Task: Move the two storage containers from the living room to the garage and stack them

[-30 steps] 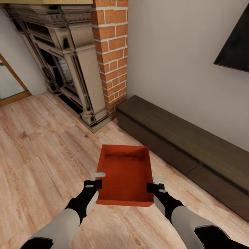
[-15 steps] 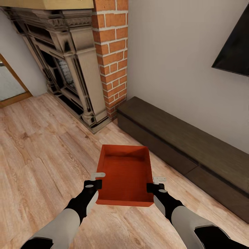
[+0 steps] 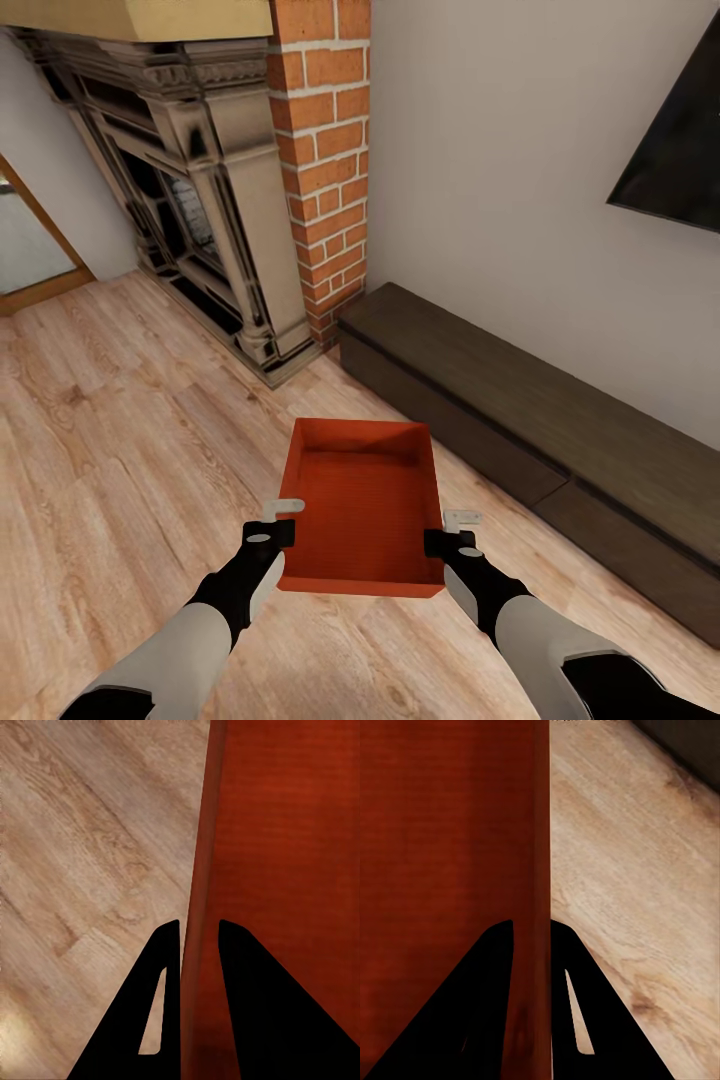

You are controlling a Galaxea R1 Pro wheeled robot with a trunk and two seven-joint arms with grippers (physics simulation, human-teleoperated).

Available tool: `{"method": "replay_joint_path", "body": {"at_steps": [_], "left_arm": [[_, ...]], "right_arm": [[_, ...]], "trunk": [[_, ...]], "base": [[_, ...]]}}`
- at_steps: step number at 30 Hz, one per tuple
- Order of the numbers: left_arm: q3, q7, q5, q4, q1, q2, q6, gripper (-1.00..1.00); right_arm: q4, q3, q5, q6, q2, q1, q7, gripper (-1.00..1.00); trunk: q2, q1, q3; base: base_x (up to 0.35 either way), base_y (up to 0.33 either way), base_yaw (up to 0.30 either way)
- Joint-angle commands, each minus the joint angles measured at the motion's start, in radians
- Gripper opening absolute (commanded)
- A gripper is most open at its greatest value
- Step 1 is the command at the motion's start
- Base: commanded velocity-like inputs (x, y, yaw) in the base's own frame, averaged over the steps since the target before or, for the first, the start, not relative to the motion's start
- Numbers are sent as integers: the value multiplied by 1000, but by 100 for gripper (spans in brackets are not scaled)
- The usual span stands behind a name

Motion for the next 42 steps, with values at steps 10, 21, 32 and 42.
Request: {"method": "replay_joint_path", "body": {"at_steps": [10, 21, 32, 42], "left_arm": [[0, 12, -17, -3, 0, 6, 10, -100], [0, 12, -17, -2, 0, 7, 10, -100], [0, 12, -16, 0, 0, 7, 10, -100], [1, 12, -15, 0, 0, 8, 10, -100]], "right_arm": [[1, 5, -4, -2, -15, 0, -6, -100], [1, 6, -4, -2, -15, 0, -7, -100], [1, 5, -4, -4, -16, 0, -7, -100], [1, 5, -5, -4, -15, 0, -6, -100]], "trunk": [[70, -38, 31], [147, -81, 65], [224, -123, 100], [294, -161, 131]], "base": [[0, 0, 0], [0, 0, 0], [0, 0, 0], [0, 0, 0]]}}
